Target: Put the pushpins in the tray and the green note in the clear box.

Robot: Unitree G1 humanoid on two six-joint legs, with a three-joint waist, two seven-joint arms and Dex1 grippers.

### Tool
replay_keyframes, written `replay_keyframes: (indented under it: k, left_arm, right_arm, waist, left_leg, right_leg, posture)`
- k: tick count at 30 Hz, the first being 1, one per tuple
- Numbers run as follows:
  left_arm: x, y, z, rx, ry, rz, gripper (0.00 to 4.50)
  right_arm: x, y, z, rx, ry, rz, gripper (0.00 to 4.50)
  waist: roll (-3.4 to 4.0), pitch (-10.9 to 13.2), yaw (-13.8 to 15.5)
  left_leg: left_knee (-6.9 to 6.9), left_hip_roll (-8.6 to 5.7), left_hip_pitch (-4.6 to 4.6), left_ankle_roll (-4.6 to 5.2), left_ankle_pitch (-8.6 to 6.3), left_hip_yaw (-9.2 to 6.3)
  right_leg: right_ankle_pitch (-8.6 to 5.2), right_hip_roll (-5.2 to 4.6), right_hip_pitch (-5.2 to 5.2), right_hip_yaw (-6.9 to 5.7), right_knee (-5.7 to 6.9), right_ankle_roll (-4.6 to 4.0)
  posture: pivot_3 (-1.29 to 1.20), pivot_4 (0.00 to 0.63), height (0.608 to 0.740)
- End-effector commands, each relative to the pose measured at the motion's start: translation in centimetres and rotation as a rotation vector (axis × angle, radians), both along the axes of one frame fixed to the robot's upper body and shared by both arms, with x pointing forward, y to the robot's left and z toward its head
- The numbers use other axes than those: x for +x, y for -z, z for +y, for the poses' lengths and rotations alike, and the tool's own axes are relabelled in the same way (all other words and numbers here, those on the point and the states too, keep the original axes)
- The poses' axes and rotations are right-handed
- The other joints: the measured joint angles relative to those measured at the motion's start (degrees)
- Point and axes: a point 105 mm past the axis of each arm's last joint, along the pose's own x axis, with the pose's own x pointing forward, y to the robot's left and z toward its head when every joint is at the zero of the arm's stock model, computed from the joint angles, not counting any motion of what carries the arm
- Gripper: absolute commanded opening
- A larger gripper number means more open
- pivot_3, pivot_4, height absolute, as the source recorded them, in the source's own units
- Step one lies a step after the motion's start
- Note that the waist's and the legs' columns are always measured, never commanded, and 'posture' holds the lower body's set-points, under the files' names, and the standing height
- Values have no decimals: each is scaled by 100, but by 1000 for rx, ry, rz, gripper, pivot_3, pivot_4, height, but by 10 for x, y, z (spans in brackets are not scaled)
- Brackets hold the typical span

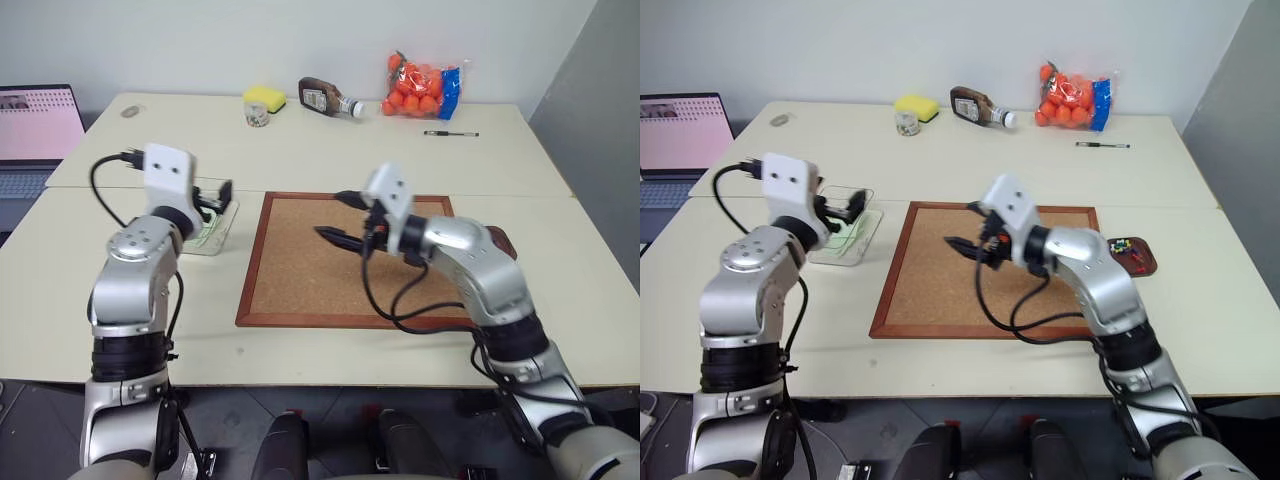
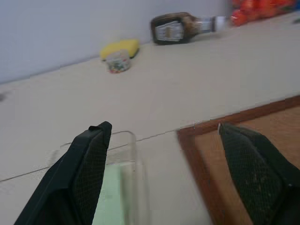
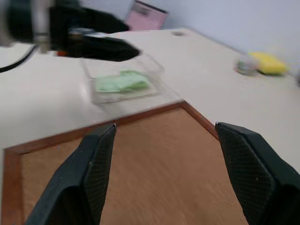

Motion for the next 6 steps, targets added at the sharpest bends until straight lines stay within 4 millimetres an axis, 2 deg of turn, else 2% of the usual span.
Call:
replay_keyframes:
  k: [1, 6]
  left_arm:
    - [-12, -5, -29, -50, 125, -56, 3860]
    - [-15, 3, -39, -89, 186, -42, 3860]
  right_arm:
    - [-11, -9, -31, 71, 165, -62, 3578]
    - [-16, 0, -42, 79, 251, -57, 3578]
  waist:
    - [-1, 1, -8]
    - [0, 1, -122]
  left_leg:
    - [2, 0, 0, 0, 0, 3]
    - [-4, 14, 14, 1, 0, 7]
  right_leg:
    - [0, 0, -1, 2, 2, 0]
    - [-9, 32, -5, 10, 7, 13]
  posture:
    - [0, 150, 740]
    - [0, 150, 740]
